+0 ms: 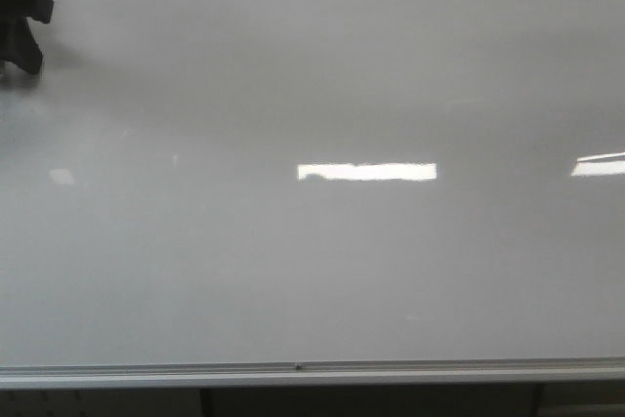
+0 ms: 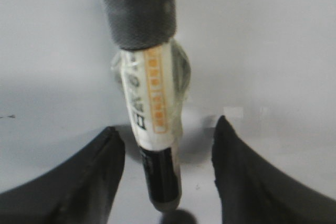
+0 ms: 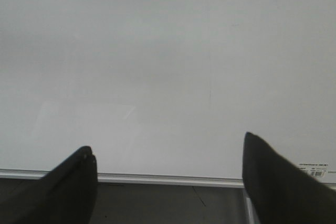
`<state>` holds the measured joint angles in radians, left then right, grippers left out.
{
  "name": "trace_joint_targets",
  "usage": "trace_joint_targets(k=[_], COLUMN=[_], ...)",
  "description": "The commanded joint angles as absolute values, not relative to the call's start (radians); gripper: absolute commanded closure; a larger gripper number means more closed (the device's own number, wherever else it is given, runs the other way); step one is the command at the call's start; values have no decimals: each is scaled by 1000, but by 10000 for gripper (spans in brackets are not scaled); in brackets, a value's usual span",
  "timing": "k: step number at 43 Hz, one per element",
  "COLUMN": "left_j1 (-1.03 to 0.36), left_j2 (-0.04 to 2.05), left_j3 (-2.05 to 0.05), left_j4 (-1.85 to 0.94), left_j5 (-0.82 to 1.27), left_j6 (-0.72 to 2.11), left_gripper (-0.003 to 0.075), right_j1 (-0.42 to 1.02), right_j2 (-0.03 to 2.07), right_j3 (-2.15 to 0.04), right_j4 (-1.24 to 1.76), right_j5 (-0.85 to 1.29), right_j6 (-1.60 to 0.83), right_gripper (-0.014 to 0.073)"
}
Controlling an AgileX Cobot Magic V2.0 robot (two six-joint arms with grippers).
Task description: Write number 2 on whiteboard
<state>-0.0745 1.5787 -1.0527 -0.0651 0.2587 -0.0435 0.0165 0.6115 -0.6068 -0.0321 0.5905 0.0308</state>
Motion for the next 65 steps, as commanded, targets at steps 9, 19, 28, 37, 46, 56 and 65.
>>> trace_joint_targets(k=[9,19,28,37,46,56,65], left_j1=[-73,-75,-114,-224,-367,-531,-674], left_j2=[1548,1498,1417,1374,1370,1370,1370], left_j3=[-1089,-1131,-1218,-1288,-1318,-1318,-1318], left_j4=[-68,-65,-65,-80,-154,-261,-255], left_j5=[182,310,607,847,1019,1045,1042], left_j6=[-43,0,219,433,617,721,730], left_gripper=[622,680,680,680,680,680,679], right_j1=[10,10,10,10,10,68,245], right_j2=[618,618,629,713,840,968,1067], right_j3=[-641,-642,-687,-763,-841,-931,-1026], right_j4=[-48,-48,-31,88,377,640,655], right_j5=[506,486,585,719,857,976,1032], right_j6=[21,21,21,-138,-446,-843,-969], right_gripper=[1,1,1,1,1,1,1])
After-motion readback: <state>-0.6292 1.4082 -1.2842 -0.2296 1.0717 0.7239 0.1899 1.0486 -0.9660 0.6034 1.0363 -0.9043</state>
